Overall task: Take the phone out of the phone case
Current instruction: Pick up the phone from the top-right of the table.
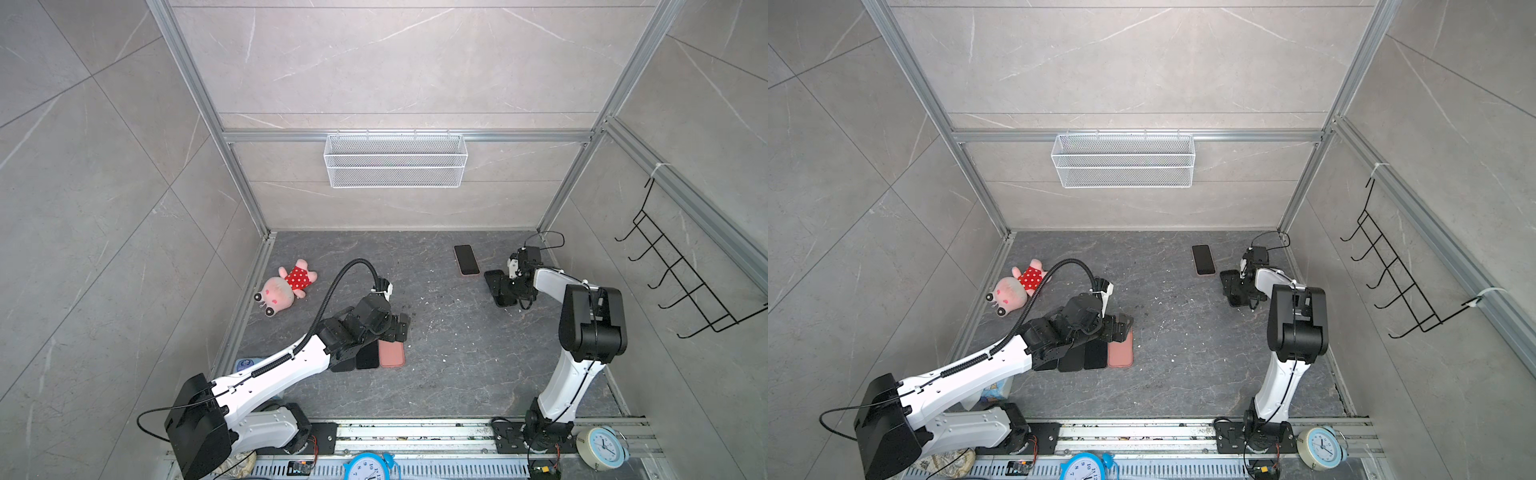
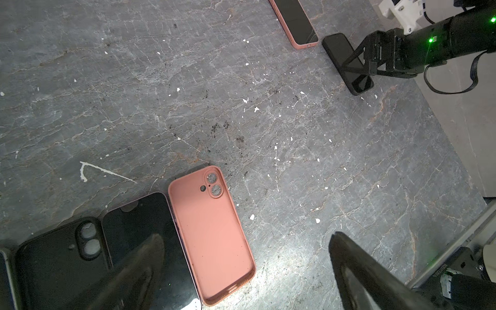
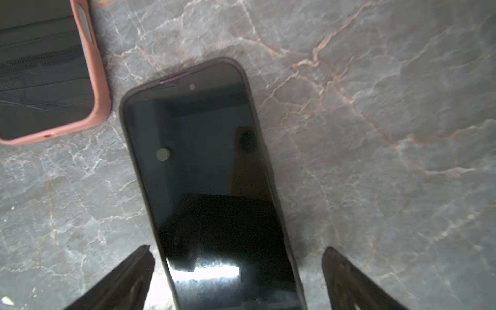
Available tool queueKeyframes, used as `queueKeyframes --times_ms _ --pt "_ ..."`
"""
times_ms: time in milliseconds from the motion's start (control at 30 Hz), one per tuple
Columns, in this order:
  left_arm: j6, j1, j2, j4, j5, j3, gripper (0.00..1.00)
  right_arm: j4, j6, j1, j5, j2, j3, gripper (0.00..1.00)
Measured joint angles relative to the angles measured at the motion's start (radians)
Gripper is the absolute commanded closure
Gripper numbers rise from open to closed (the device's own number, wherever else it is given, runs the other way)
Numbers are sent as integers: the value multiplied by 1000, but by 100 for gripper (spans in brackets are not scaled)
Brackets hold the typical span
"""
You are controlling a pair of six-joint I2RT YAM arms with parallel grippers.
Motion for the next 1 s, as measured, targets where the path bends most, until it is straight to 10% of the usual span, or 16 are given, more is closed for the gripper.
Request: queueKeyframes --times_ms 1000 --pt "0 11 0 8 34 0 3 -149 -19 61 68 80 119 15"
